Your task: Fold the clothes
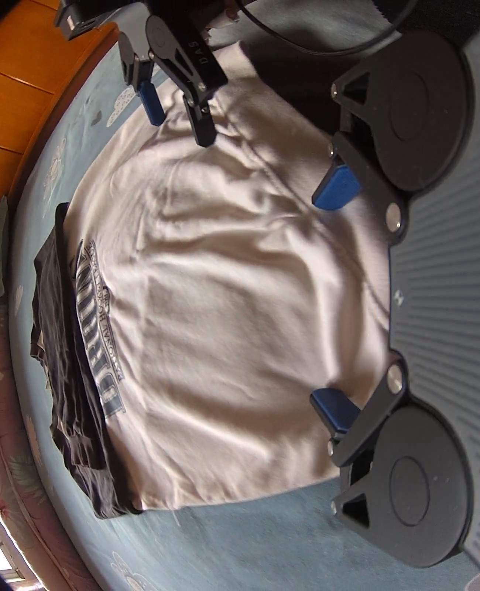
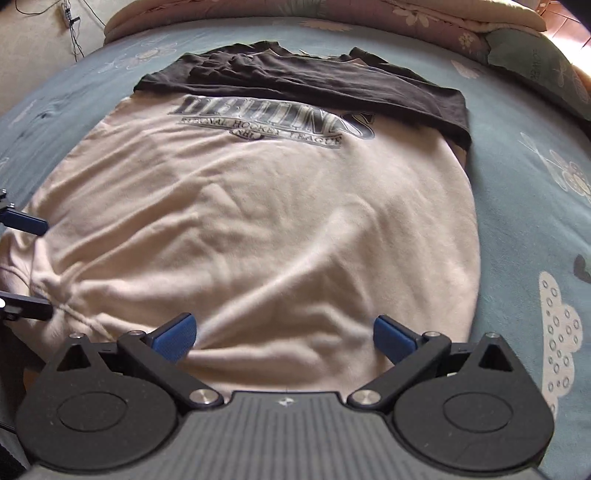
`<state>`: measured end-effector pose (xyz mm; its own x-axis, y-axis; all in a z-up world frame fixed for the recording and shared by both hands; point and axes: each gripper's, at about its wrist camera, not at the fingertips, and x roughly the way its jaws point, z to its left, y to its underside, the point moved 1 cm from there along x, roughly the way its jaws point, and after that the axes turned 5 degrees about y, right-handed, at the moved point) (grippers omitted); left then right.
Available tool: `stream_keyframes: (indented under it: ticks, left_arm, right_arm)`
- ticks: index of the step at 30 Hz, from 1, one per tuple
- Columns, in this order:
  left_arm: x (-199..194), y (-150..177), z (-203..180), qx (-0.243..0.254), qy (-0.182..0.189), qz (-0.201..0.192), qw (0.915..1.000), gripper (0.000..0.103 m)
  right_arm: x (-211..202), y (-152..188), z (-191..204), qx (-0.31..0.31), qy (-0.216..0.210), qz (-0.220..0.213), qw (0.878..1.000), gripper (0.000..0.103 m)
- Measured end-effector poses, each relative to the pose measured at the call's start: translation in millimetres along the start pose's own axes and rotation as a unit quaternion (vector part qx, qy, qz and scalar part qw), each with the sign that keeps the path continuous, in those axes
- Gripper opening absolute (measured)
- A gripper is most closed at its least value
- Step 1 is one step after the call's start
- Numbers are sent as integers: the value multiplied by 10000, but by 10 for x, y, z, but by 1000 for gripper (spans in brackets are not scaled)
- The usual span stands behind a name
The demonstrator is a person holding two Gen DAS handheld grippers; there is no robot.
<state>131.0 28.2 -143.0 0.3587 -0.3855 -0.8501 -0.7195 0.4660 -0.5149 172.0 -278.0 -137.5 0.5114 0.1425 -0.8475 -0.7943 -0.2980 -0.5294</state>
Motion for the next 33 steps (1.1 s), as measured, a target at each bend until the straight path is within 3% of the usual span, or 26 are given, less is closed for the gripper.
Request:
stream_keyframes:
  ticks: [5,10,13,17,22,28,30,33]
  left_arm:
    - [-85,129,-44,253,-97,34,9996,102]
    - [-137,-153,-82,19,195,-402,9990,102]
    - [-64,-284,-187,59,322,-469,9984,102]
    - [61,-118,-285,-13,481,-338,9983,102]
    - [-159,48,-165,-759,884,-490,9920,102]
    - [-242,-476,311,-1011,702,-874,9885,102]
    - [-108,-649,545,-1389,849,-677,9843,102]
    - [148,-703,785,-1958,1386,-293,9704,102]
  right_arm:
    - [-113,219,-143,211,3,-29,9998,103]
    - [-67,183,-84,245,338,150,9990,103]
    - [-61,169,-80,375,389,157,9984,103]
    - [-87,215,-73,378,405,40,9985,103]
    - [-117,261,-62,402,440,-136,9981,103]
    - [-124,288,-58,435,460,-274,9976,103]
    - [-122,284,-53,449,477,-276,9975,103]
    - [-124,283,-49,451,477,-272,9975,103]
